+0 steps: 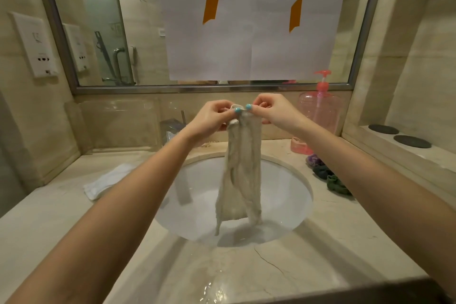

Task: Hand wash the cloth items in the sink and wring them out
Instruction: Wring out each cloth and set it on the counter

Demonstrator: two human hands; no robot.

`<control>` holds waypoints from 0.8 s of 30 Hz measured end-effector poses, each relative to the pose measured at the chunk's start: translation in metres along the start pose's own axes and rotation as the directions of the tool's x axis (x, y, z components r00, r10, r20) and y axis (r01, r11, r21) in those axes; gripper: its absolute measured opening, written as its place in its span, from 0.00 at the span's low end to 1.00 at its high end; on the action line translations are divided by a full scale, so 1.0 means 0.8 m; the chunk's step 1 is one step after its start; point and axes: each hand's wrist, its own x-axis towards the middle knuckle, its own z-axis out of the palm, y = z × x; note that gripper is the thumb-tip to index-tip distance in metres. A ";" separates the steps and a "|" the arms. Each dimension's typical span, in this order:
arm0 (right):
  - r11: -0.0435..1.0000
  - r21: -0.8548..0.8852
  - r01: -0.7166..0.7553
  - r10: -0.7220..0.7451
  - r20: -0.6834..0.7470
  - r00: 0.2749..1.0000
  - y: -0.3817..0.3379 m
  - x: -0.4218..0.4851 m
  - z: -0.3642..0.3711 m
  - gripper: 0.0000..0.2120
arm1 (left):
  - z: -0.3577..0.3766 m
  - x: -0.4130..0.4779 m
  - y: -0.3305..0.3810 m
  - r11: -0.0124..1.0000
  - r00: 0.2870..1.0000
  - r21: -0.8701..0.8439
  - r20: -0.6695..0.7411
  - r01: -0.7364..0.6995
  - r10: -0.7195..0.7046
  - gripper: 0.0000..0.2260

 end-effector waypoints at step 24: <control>0.897 0.421 -0.135 0.074 0.158 0.985 0.077 -0.051 0.089 0.13 | -0.027 -0.003 0.021 0.904 0.961 -0.422 -0.271 -0.066 -0.056 0.06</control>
